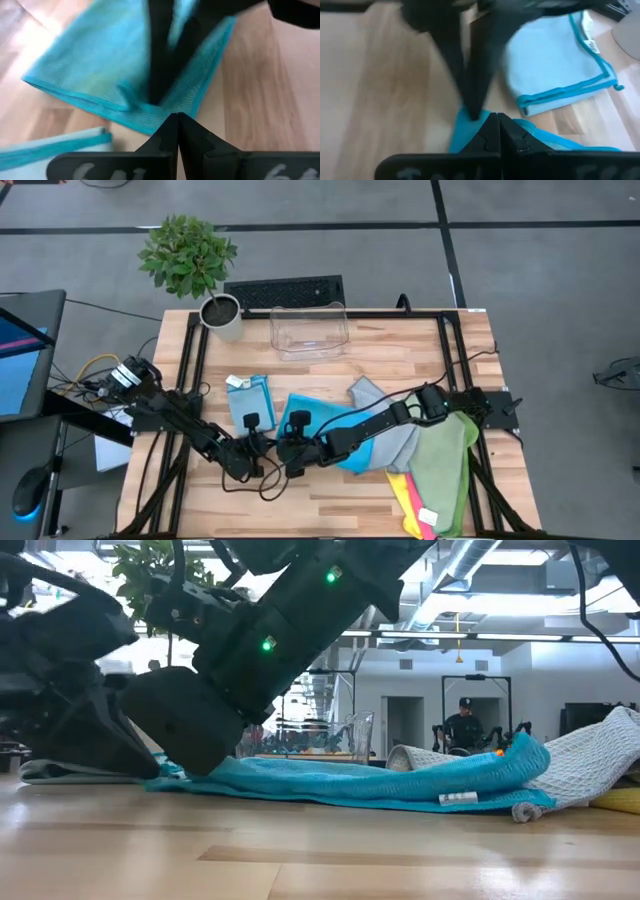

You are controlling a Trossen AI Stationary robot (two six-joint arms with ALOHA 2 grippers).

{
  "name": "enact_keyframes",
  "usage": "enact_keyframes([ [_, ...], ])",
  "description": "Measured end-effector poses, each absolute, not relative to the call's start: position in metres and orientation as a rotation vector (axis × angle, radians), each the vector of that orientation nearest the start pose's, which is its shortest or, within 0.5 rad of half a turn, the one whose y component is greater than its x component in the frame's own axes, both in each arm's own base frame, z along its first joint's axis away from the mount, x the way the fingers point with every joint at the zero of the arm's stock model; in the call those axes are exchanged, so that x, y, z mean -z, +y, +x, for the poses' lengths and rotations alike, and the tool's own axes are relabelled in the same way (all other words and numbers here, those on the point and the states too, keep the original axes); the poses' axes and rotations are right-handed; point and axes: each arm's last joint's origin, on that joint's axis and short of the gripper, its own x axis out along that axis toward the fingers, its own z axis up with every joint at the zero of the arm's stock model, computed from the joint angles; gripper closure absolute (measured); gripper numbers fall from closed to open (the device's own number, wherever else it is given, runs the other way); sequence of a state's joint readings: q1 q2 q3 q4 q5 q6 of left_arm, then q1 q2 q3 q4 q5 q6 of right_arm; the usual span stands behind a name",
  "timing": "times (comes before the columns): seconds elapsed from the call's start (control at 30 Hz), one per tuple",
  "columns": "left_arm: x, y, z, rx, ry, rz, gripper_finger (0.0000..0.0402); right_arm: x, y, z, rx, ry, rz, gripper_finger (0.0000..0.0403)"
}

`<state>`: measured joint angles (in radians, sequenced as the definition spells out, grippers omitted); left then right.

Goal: Fold microfiber towels
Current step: Fold the blue microfiber cloth

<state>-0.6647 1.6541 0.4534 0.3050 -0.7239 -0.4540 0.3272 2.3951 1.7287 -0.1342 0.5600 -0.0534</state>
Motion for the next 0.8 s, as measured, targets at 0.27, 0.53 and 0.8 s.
enact_keyframes([
  [0.27, -0.075, -0.138, 0.208, -0.256, 0.66, 0.119, 0.0402, -0.115, 0.148, 0.486, 0.212, 0.726, -0.421, 0.0393],
  [0.53, -0.075, -0.139, 0.207, -0.249, 0.674, 0.11, 0.0402, -0.111, 0.147, 0.49, 0.121, 0.722, -0.374, 0.0392],
  [0.8, -0.074, -0.14, 0.206, -0.246, 0.678, 0.1, 0.0402, -0.109, 0.143, 0.491, 0.127, 0.72, -0.367, 0.039],
])
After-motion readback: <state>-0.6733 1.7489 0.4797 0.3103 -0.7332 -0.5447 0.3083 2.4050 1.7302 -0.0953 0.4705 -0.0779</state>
